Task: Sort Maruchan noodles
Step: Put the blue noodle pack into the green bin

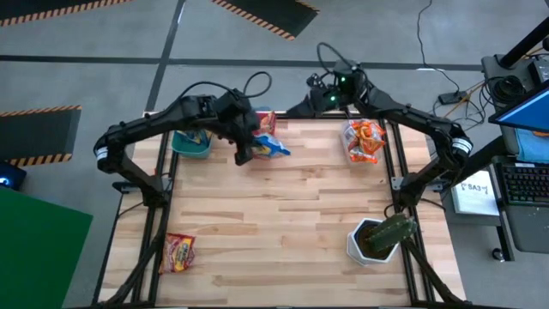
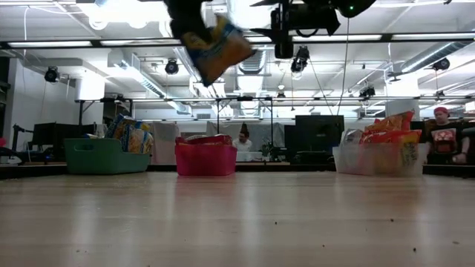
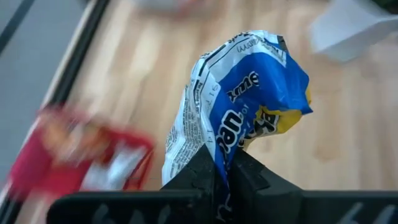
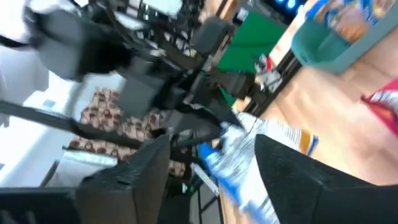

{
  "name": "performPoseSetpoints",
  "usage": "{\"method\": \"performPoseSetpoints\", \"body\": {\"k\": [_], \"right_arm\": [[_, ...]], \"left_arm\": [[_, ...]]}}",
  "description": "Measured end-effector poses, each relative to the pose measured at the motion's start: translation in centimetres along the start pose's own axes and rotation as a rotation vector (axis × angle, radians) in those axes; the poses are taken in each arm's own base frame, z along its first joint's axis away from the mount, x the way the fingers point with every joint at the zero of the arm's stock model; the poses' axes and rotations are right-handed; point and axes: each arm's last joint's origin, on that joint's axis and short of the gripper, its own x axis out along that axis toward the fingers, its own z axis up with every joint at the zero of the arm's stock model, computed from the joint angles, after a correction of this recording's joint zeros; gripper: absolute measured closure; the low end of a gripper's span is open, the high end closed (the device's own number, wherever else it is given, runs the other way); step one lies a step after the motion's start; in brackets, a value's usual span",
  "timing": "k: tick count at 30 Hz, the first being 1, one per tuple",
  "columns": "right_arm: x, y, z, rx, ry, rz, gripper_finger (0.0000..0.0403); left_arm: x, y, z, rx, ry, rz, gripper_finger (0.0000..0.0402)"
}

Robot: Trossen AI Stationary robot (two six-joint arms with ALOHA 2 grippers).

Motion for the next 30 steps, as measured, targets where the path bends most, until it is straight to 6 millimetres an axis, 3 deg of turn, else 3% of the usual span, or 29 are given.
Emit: {"method": "performPoseSetpoints", "body": {"k": [5,13,18,22,30], "right_arm": [[-1.0,0.8,1.2,-0.017,-0.043,0.006,0.0156],[-1.2,1.5,1.6,-0.067,-0.053,0.017,0.0157],[-1.2,1.5,1.6,-0.073,-0.053,0.017,0.016],[-1.2,1.5,1.6,-0.073,-0.052,0.017,0.0161],[-1.2,1.5,1.6,-0.073,-0.051,0.016,0.0156]], "left_arm": [[-1.3,1.6,-2.0,-0.145,0.163,0.146,0.04],[-3.1,4.6,-5.6,-0.284,0.513,0.451,0.0401],[-3.5,7.1,-6.8,-0.407,0.556,0.524,0.0401],[-3.1,9.1,-7.8,-0.445,0.613,0.587,0.0401],[-0.8,11.3,-11.3,-0.361,0.836,0.506,0.0402]]}}
